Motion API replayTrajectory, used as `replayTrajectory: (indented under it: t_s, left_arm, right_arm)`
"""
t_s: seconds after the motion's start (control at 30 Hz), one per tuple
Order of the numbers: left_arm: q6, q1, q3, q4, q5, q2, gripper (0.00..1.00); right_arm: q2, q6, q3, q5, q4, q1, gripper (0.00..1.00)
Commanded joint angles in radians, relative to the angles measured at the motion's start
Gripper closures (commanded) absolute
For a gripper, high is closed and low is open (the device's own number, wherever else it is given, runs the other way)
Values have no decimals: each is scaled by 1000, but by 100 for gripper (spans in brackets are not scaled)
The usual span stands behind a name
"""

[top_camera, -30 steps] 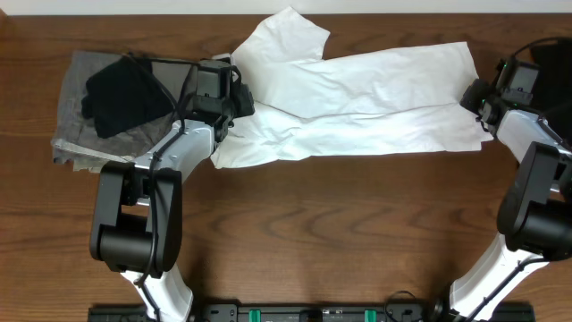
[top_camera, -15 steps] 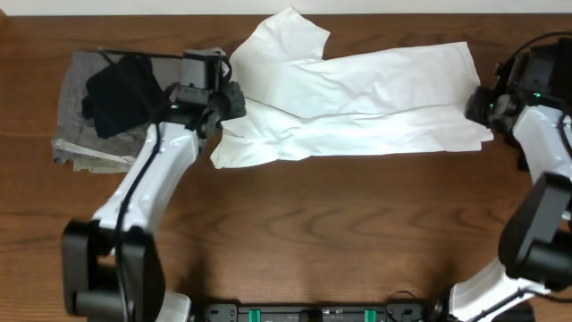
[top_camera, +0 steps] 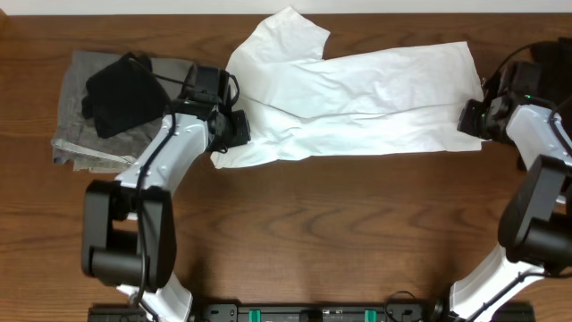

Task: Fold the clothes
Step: 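Lay the folded hem down along the top edge and release both grippers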

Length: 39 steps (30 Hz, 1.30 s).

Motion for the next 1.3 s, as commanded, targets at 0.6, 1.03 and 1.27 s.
replayTrajectory:
  t_s: [0.6,1.03,1.27]
  left_arm:
    - [11,4,-21,-43,-126,127,71]
    - [11,34,-20,-131,-124,130,81]
    - [11,29,-16,-159,-96,108,86]
  right_arm:
    - [87,41,-13,172,-217,-50,99]
    - [86,106,-13,196,-375,-79,99]
    - [86,95,-2,196,-373,-79,99]
